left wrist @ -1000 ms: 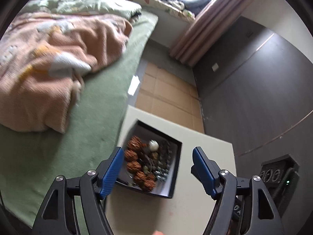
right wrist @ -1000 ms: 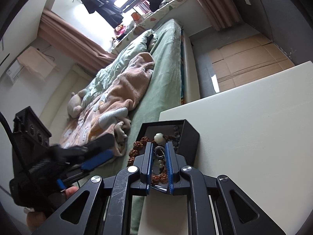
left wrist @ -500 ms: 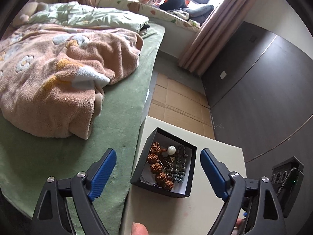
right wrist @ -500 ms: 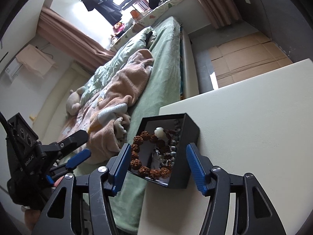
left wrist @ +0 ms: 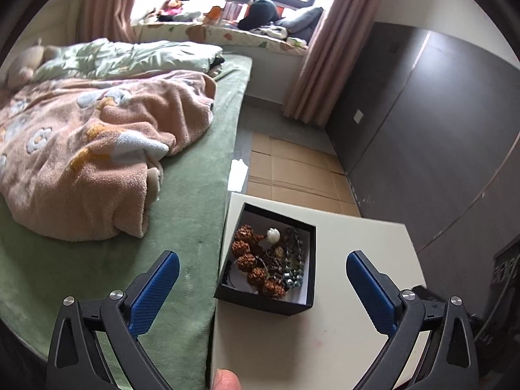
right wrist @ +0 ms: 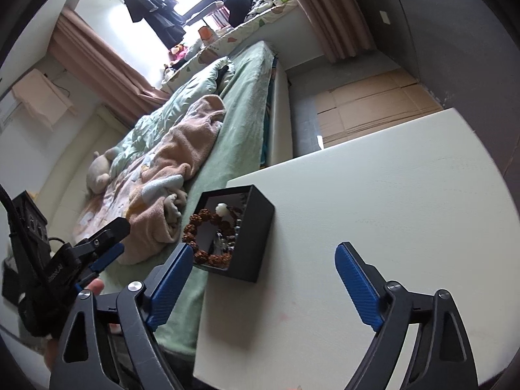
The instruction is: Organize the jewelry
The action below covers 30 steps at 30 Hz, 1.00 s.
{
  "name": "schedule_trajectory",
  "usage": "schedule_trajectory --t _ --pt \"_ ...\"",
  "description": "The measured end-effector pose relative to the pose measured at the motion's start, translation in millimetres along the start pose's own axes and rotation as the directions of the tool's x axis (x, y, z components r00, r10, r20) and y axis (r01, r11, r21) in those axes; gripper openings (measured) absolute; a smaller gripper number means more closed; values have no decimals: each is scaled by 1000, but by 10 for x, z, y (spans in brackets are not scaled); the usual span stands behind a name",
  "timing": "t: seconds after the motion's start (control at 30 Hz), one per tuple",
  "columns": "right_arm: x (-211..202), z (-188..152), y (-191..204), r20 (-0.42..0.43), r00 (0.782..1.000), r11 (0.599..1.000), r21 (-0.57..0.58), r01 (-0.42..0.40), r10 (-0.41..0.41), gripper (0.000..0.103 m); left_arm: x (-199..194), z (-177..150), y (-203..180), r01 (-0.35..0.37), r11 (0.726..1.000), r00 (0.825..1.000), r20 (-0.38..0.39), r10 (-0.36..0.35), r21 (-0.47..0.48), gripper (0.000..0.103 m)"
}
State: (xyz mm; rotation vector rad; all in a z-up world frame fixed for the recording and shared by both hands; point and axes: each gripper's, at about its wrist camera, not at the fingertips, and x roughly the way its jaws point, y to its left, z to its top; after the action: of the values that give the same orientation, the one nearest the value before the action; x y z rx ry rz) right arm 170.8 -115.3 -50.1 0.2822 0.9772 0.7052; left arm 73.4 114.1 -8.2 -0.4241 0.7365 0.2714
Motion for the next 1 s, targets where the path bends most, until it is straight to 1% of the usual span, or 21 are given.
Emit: schedule_trajectory --t 0.07,0.2,0.37,0.53,0.63,0.77,0.9,1.0 --pt "-101 -19 -25 8 1000 1000 -16 19 -19 92 -17 -44 -42 -1 1000 1000 0 1 29 102" --pt "-224 -55 -62 28 997 996 -57 70 -68 103 -80 -127 -152 -22 994 1000 21 20 110 103" --pt "-394 -140 -127 37 994 990 -93 108 -105 103 -187 -231 -276 -27 986 999 46 19 165 103" --pt "-610 -221 -158 65 991 983 -128 129 -121 103 -350 -357 -433 -33 971 996 91 12 236 103" --pt "-721 -241 -176 87 988 981 -137 135 -124 103 -425 -413 -485 -26 968 994 110 -1 250 103" --pt "-844 -249 -208 114 986 982 -134 137 -122 103 -461 -440 -512 -21 966 993 115 -10 259 103" --pt "-878 -252 -194 123 985 981 -137 134 -118 103 -486 -444 -521 -11 967 993 119 -20 255 103" --pt "-888 -261 -174 125 986 981 -140 132 -114 103 -487 -457 -550 -4 962 993 119 -29 274 103"
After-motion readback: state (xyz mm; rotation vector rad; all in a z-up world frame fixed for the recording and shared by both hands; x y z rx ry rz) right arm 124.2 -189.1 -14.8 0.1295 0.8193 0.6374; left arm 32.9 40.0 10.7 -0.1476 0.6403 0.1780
